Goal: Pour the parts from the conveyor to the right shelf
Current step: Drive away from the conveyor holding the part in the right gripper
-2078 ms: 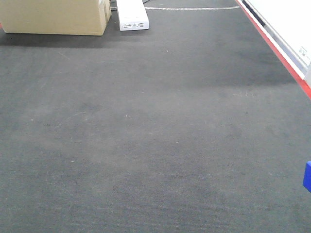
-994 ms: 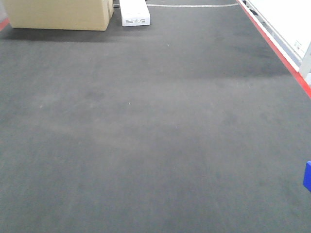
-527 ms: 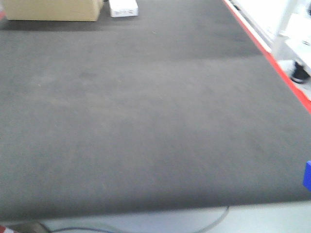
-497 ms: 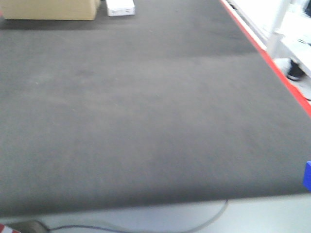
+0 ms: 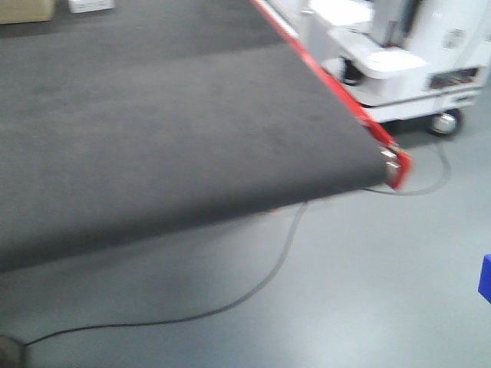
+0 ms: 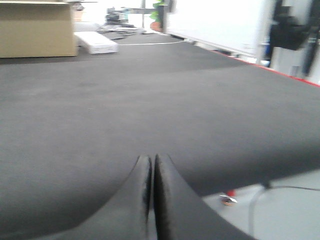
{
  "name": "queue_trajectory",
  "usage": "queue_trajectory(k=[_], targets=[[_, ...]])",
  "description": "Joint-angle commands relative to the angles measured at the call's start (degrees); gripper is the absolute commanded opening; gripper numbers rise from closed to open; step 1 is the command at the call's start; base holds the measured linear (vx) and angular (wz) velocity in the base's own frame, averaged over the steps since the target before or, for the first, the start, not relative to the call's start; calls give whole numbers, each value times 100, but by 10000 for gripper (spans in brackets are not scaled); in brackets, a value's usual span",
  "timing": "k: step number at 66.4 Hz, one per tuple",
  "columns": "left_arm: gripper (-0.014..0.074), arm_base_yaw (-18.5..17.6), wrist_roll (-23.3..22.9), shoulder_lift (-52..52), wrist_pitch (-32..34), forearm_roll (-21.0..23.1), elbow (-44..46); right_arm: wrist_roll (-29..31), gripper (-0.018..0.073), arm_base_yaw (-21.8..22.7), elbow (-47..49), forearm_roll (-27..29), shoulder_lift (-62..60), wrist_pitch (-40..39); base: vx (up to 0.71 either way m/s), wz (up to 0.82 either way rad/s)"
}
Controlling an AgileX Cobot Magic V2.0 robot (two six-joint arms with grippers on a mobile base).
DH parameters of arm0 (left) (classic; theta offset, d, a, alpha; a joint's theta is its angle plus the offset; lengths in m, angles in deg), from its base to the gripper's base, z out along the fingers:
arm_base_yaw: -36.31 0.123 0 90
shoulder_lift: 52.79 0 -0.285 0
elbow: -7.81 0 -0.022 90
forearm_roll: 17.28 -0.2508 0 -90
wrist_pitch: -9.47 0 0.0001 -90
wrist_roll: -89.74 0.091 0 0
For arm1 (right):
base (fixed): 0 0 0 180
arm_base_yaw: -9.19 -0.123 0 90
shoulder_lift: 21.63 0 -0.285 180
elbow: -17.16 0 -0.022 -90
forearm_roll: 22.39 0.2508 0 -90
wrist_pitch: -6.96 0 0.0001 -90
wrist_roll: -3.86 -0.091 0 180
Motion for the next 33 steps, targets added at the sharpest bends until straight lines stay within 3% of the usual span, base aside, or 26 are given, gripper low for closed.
queue_trajectory(k=[1, 33], targets=[[-6, 20, -49, -101, 453, 45, 112, 43, -4, 12, 149, 34, 48, -448, -39, -56], [-6, 20, -49, -101, 453, 45, 112, 43, -4, 12, 149, 34, 48, -448, -37, -62]])
